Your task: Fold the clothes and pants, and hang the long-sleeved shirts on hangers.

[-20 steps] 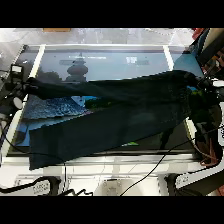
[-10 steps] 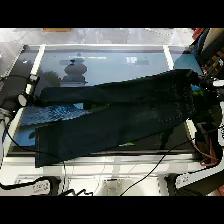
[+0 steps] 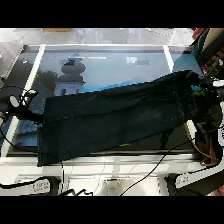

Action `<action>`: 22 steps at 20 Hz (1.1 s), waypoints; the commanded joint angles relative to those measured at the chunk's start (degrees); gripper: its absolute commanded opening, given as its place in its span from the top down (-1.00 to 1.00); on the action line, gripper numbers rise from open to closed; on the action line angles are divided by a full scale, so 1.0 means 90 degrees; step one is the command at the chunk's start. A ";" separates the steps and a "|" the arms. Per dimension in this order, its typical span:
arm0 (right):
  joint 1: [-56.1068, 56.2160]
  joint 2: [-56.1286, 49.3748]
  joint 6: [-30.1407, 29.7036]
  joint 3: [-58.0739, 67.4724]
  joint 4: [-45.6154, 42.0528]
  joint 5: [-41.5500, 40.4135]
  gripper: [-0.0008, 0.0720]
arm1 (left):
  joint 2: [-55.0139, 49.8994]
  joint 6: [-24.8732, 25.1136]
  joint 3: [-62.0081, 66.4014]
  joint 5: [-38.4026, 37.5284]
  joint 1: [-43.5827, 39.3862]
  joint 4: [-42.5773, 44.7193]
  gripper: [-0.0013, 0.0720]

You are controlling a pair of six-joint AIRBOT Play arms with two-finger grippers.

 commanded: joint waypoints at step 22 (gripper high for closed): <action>-0.0724 0.1156 0.0000 0.0007 -0.1518 0.1345 0.82 | 0.0843 0.0100 0.0245 0.0308 0.1678 -0.5015 0.90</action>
